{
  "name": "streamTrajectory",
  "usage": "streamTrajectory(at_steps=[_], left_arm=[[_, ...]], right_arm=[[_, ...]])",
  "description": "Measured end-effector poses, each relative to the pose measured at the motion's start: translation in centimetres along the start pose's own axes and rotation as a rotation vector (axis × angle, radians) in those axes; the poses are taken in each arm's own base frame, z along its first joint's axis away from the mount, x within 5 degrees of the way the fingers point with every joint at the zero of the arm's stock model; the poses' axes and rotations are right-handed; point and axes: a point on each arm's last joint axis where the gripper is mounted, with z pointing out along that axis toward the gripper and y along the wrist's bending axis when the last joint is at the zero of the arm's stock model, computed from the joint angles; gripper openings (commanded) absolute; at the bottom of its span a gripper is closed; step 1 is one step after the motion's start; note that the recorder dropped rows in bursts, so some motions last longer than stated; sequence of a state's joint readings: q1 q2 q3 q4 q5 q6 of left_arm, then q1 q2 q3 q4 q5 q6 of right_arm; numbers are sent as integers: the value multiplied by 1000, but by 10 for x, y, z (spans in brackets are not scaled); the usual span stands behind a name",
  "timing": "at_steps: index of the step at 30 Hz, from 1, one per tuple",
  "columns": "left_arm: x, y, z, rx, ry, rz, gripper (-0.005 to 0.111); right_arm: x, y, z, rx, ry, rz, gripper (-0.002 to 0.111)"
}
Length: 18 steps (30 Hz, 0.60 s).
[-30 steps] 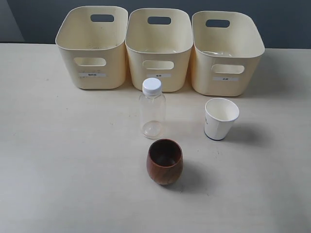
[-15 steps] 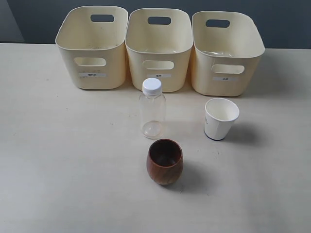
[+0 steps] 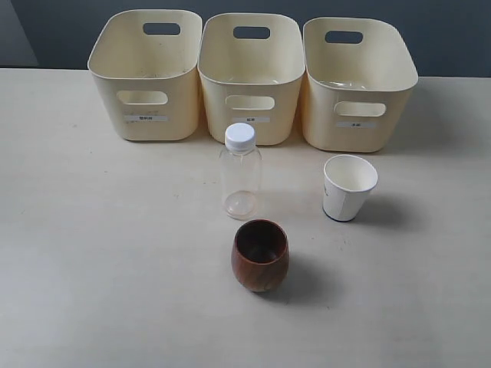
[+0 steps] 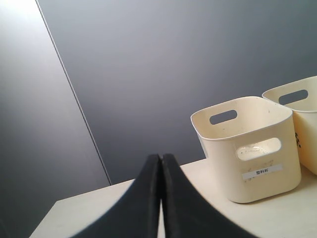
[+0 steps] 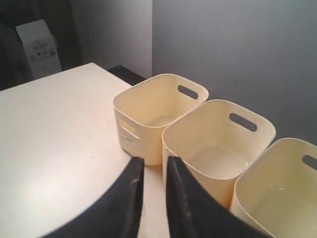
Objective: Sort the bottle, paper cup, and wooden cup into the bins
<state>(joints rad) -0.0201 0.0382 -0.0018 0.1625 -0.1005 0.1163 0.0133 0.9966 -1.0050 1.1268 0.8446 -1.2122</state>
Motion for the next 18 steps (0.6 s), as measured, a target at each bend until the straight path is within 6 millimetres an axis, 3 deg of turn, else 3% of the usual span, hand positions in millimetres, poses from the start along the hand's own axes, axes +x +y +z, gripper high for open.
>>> streamTrajectory(at_steps=[7, 10, 14, 18], left_arm=[[0, 0, 0, 0, 0, 0, 0], [0, 0, 0, 0, 0, 0, 0], [0, 0, 0, 0, 0, 0, 0], [0, 0, 0, 0, 0, 0, 0]], right_arm=[[19, -7, 42, -103, 107, 10, 20], [28, -3, 67, -152, 149, 17, 34], [43, 3, 101, -179, 199, 27, 63], [56, 11, 132, -145, 229, 18, 66]])
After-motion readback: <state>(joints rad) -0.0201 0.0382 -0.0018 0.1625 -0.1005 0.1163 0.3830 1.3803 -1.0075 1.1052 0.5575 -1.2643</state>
